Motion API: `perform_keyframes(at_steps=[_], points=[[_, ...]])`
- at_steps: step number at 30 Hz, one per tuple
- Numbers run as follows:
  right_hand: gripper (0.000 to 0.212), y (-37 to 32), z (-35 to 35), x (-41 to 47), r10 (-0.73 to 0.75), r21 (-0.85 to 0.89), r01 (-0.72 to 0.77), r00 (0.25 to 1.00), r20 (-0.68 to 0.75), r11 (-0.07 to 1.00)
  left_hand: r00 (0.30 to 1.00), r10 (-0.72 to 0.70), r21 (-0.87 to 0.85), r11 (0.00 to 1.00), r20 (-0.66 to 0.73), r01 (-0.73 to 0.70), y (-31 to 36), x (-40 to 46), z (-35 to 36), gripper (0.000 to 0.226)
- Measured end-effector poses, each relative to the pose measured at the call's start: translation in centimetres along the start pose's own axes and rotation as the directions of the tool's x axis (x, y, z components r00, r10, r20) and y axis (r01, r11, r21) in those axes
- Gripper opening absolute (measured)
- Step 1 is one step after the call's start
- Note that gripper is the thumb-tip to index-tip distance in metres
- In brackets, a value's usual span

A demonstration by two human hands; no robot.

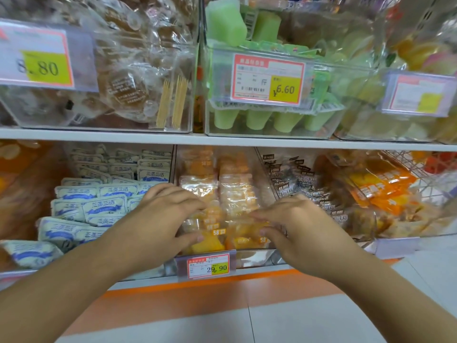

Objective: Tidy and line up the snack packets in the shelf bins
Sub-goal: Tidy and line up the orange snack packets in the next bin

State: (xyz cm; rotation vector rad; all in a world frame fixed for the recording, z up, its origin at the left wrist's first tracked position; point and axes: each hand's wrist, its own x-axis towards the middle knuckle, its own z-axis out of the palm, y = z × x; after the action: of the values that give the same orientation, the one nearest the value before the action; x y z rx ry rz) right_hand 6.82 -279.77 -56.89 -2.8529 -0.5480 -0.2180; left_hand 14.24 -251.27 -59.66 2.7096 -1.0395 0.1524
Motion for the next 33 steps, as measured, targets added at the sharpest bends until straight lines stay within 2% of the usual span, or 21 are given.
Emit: perform_keyframes(at_steps=[3,5,7,10,12,15,20,27,30,33], points=[[0.035,0.6,1.1,0.1,0.009,-0.063,-0.005,0.998,0.063,0.998,1.0,0.011,-0.002,1.0,-0.006,-0.011,-0.4,0.0,0.2,0.058],[0.027,0.5,1.5,0.3,0.008,-0.108,-0.001,0.998,0.061,0.994,1.0,0.02,-0.003,1.0,-0.013,-0.02,-0.5,0.0,0.3,0.058],[0.017,-0.3,1.7,0.6,0.041,-0.172,-0.02,0.992,0.118,0.985,1.0,0.022,0.005,1.0,-0.02,-0.022,-0.8,0.1,0.6,0.057],[0.019,-0.7,2.3,0.7,0.055,-0.213,-0.025,0.989,0.137,0.977,1.0,0.009,0.007,1.0,-0.013,-0.009,-1.1,0.1,0.9,0.062],[0.017,-0.3,2.4,0.7,0.026,-0.16,-0.013,0.997,0.079,0.987,1.0,0.005,0.01,1.0,-0.007,-0.005,-1.2,0.1,0.9,0.065],[0.026,0.3,2.0,0.4,0.03,-0.044,-0.031,0.999,-0.03,0.999,1.0,0.014,0.007,1.0,-0.019,-0.014,-1.0,-0.1,0.8,0.058],[0.017,0.4,2.6,0.3,0.001,-0.062,-0.006,0.996,-0.086,0.998,0.998,0.049,0.021,0.999,-0.038,-0.048,-0.8,-0.4,0.8,0.05],[0.022,-0.2,3.4,0.6,0.002,-0.09,-0.007,0.998,-0.06,0.996,0.999,0.042,0.083,0.996,-0.024,-0.04,-1.0,-0.2,0.5,0.042],[0.025,-0.4,2.8,0.4,0.002,-0.049,-0.002,1.0,-0.011,0.999,0.999,0.03,0.081,0.996,-0.017,-0.028,-0.9,-0.2,0.3,0.042],[0.029,-0.3,2.0,0.2,0.051,0.048,-0.049,0.998,-0.041,0.998,1.0,0.008,0.061,0.998,-0.011,-0.007,-0.3,-0.3,0.0,0.05]])
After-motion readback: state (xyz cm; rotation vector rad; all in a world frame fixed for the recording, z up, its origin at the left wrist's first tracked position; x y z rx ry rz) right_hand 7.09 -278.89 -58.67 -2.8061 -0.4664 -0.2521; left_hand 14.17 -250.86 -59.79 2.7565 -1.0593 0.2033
